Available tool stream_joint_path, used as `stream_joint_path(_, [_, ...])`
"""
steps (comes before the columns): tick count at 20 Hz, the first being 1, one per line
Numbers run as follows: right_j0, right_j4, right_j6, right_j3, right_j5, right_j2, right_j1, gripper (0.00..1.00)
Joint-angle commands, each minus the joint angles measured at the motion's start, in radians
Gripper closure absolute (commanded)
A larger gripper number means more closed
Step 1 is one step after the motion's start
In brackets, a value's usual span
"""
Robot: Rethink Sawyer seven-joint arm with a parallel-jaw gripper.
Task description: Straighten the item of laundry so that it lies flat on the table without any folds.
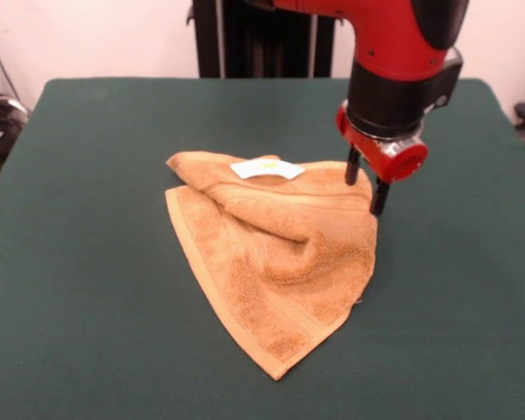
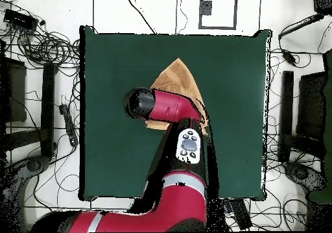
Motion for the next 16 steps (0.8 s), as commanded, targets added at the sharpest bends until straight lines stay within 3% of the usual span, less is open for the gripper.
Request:
stream_joint_path(1, [-0.007, -0.071, 0.012, 0.057, 0.014, 0.011, 0.086, 0.00])
stream_joint_path(6, [-0.031, -0.071, 0.011, 0.090, 0.037, 0.042, 0.062, 0.00])
stream_joint_path(12, [-0.047, -0.015, 0.113, 0.200, -0.100, 0.078, 0.075, 0.00])
stream_joint_path(16, [-0.019, 0.006, 0.186, 0.216, -0.177, 0.063, 0.089, 0.00])
